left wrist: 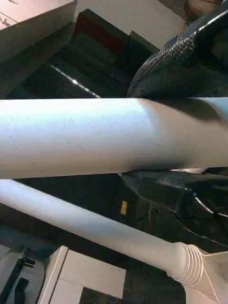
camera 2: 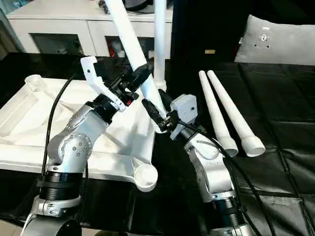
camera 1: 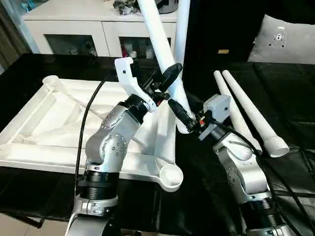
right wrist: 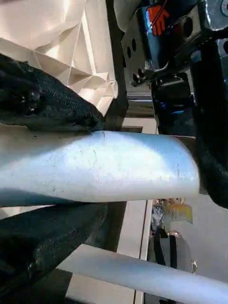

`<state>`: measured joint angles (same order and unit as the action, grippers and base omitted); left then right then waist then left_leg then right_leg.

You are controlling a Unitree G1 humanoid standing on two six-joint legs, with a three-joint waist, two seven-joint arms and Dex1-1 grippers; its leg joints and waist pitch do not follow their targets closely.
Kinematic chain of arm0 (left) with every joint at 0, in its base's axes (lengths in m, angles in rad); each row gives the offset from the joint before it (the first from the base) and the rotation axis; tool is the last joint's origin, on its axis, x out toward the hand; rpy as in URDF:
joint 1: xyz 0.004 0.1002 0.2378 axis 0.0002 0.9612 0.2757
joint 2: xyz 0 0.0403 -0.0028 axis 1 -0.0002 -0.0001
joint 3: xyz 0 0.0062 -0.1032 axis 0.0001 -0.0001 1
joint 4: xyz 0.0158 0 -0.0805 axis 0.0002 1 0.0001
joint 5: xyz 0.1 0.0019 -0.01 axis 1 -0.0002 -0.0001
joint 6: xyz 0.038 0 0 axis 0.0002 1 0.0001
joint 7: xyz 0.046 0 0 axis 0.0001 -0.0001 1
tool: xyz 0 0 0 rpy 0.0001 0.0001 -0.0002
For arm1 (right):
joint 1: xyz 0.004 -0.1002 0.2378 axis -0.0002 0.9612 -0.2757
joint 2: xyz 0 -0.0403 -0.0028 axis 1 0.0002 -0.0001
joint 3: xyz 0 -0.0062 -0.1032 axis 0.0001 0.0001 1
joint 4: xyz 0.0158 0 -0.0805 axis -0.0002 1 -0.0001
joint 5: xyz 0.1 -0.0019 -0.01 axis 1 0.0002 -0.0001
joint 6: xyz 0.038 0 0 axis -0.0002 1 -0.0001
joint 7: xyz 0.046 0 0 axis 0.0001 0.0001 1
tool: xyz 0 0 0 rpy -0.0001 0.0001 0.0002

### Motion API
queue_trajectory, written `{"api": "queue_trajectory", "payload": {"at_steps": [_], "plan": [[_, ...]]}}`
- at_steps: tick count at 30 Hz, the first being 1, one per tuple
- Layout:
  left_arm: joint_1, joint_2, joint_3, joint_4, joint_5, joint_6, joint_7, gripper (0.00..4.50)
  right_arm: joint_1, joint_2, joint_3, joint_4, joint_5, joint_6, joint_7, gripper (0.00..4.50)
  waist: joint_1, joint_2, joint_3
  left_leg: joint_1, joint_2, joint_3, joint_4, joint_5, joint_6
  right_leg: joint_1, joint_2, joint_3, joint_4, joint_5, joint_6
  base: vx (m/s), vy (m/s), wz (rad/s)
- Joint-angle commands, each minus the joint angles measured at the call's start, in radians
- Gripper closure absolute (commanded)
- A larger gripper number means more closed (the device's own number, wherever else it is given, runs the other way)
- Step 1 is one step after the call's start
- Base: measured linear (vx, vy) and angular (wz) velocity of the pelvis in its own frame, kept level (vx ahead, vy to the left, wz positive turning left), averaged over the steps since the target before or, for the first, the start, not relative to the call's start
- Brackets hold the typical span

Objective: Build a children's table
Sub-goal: Pick table leg

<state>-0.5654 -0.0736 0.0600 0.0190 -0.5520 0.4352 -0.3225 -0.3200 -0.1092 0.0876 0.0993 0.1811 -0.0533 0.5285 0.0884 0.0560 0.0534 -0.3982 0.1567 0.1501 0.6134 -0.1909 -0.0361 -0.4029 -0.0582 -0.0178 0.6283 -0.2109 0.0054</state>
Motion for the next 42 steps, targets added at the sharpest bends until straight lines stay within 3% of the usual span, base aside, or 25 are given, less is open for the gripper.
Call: {"api": "queue_trajectory", "payload": {"at_steps": [1,8,9,18,20,21,25,28,33,35,36,38,42], "plan": [[-0.029,-0.004,-0.001,0.005,0.005,0.008,0.01,2.65,-0.025,-0.001,0.015,0.003,-0.011,-0.01,0.0,1.94,-0.001,-0.017,-0.071,0.013,0.051,-0.01,-0.062,-0.085,0.076,0.057,-0.066,0.031,-0.067,-0.008,-0.224,0.0,0.0,0.0],[-0.048,0.02,0.029,0.03,0.016,-0.003,0.033,2.65,-0.019,-0.01,-0.006,-0.002,0.012,0.054,-0.003,1.49,-0.001,-0.016,-0.072,0.013,0.05,-0.011,-0.061,-0.079,0.078,0.058,-0.066,0.031,-0.066,0.004,-0.228,0.0,0.0,0.0],[-0.05,0.028,0.033,0.033,0.017,-0.003,0.031,2.65,-0.02,-0.01,-0.012,0.002,0.011,0.051,-0.011,1.36,0.001,-0.008,-0.073,0.013,0.05,-0.012,-0.06,-0.072,0.074,0.057,-0.066,0.03,-0.063,0.013,-0.228,0.0,0.0,0.0],[-0.073,0.082,0.045,0.061,0.026,0.008,0.012,2.65,0.017,-0.025,-0.08,-0.071,0.143,0.154,0.016,0.58,0.004,-0.009,-0.073,0.016,0.05,-0.012,-0.062,-0.082,0.072,0.059,-0.065,0.03,-0.063,0.034,-0.232,0.0,0.0,0.0],[-0.077,0.096,0.046,0.064,0.026,0.014,0.004,2.65,0.019,-0.046,-0.103,-0.097,0.195,0.195,0.041,0.34,0.004,-0.008,-0.074,0.016,0.05,-0.013,-0.062,-0.08,0.07,0.061,-0.066,0.029,-0.062,0.032,-0.235,0.0,0.0,0.0],[-0.083,0.109,0.049,0.069,0.026,0.02,-0.002,2.65,0.016,-0.065,-0.141,-0.125,0.261,0.282,0.037,0.25,0.004,-0.009,-0.073,0.016,0.051,-0.013,-0.062,-0.082,0.071,0.06,-0.065,0.029,-0.063,0.028,-0.234,0.0,0.0,0.0],[-0.09,0.127,0.054,0.073,0.013,0.045,-0.017,2.65,0.0,-0.092,-0.188,-0.132,0.323,0.372,0.024,0.01,0.004,-0.009,-0.073,0.016,0.049,-0.012,-0.061,-0.078,0.067,0.059,-0.066,0.029,-0.064,0.013,-0.235,0.0,0.0,0.0],[-0.102,0.158,0.058,0.072,-0.029,0.106,-0.054,2.65,-0.031,-0.144,-0.244,-0.116,0.388,0.478,0.026,0.0,0.006,-0.011,-0.073,0.017,0.045,-0.011,-0.061,-0.079,0.05,0.06,-0.065,0.029,-0.065,-0.017,-0.235,0.0,0.0,0.0],[-0.111,0.182,0.081,0.047,-0.134,0.208,-0.122,2.65,-0.053,-0.19,-0.291,-0.14,0.524,0.641,0.043,0.0,0.009,-0.012,-0.075,0.016,0.043,-0.008,-0.057,-0.051,0.053,0.06,-0.065,0.028,-0.063,-0.002,-0.247,0.0,0.0,0.0],[-0.112,0.185,0.083,0.044,-0.147,0.222,-0.131,2.65,-0.054,-0.194,-0.296,-0.144,0.543,0.662,0.047,0.0,0.008,-0.012,-0.075,0.015,0.044,-0.008,-0.057,-0.048,0.057,0.059,-0.065,0.027,-0.063,0.003,-0.252,0.0,0.0,0.0],[-0.112,0.19,0.083,0.038,-0.157,0.233,-0.142,2.65,-0.053,-0.2,-0.293,-0.152,0.551,0.67,0.059,0.0,0.008,-0.018,-0.075,0.015,0.045,-0.007,-0.057,-0.052,0.058,0.06,-0.065,0.027,-0.064,0.001,-0.253,0.0,0.0,0.0],[-0.114,0.195,0.083,0.032,-0.166,0.246,-0.152,2.65,-0.052,-0.21,-0.288,-0.159,0.557,0.685,0.072,0.0,0.009,-0.015,-0.074,0.015,0.045,-0.007,-0.057,-0.053,0.055,0.06,-0.065,0.027,-0.063,-0.01,-0.25,0.0,0.0,0.0],[-0.122,0.249,0.014,0.0,-0.15,0.247,-0.267,2.65,-0.055,-0.284,-0.214,-0.205,0.574,0.753,0.201,0.0,0.014,-0.013,-0.072,0.018,0.049,-0.01,-0.06,-0.067,0.048,0.06,-0.066,0.028,-0.067,-0.051,-0.228,0.0,0.0,0.0]]}}
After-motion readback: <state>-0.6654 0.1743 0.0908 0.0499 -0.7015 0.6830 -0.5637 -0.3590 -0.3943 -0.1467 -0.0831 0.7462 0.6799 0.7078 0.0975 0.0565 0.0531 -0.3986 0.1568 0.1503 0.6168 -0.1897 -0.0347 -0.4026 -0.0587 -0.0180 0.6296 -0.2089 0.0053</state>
